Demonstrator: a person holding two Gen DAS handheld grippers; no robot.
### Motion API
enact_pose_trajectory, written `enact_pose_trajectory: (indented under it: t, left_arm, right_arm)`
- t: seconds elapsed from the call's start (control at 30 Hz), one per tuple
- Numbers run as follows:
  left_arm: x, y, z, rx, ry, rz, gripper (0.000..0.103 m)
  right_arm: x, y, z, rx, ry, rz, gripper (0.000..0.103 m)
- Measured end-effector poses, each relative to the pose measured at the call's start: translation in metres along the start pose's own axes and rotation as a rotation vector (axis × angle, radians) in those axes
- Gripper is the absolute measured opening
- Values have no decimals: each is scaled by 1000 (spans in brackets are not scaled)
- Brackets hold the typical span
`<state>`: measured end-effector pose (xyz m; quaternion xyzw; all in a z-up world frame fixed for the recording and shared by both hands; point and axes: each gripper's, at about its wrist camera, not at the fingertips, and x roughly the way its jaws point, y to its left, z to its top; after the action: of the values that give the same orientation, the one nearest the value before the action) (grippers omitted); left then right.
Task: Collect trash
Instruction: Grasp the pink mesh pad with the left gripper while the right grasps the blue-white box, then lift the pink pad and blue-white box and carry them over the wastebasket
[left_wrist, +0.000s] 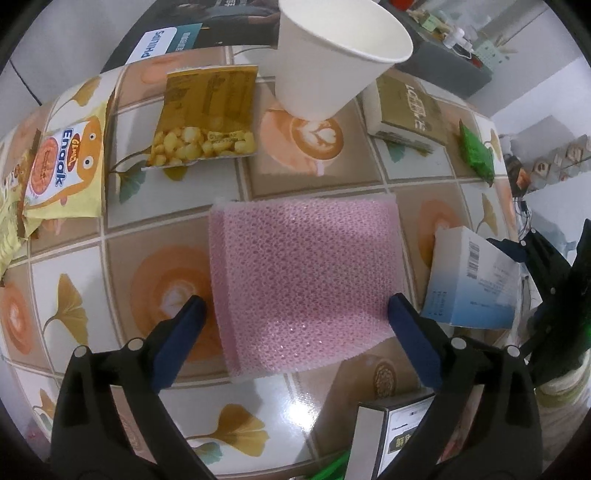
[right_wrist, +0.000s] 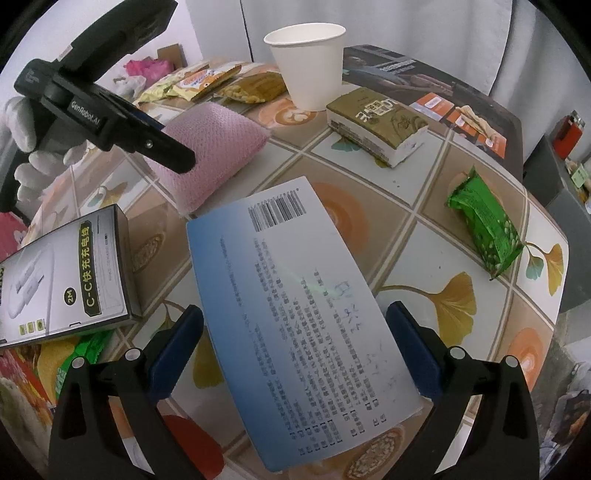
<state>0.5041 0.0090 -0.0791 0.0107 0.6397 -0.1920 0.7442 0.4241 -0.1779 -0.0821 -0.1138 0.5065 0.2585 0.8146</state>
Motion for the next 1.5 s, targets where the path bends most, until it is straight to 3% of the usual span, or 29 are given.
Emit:
enact_pose_trajectory:
  t: [0.1,0.17,0.33,0.57,0.77,0.93,1.1,1.23,1.37,1.5]
  left_arm:
    - [-1,0,-3,-7,-7,-5,91]
    - [-7,-1,-3,-12,-27,-27,75]
    - [-23,-5,-7,-11,-88,27,54]
    - [-53,-15,-15,-29,-175,14,29]
    - [-78,-33,-21,1,-250,6,24]
    - [-109,-62,-34,51,-313,-10,24]
    - [-142,-124,-49,160,-374,-61,24]
    - [-147,-201,-61,293,-383,-152,24]
    - [-118,-288,-68,446,-325,-182,24]
    - [-54,-382,-78,597,-209,-168,24]
  right_arm:
    - [-2,-1,0,12,-13,-3,92]
    - [-4,-3,0,25,-18,3,86]
    - [-8,-6,-3,56,-26,15,80]
    - [-31,-5,-7,83,-82,-12,76]
    - [-63,-8,-12,115,-140,-48,75]
    - [-114,-18,-32,186,-242,-70,75]
    - [-180,-41,-94,338,-361,-118,75]
    - [-225,-75,-181,563,-424,-174,75]
    - [-249,-118,-293,895,-452,-182,75]
    - [-235,-153,-412,1263,-416,-143,75]
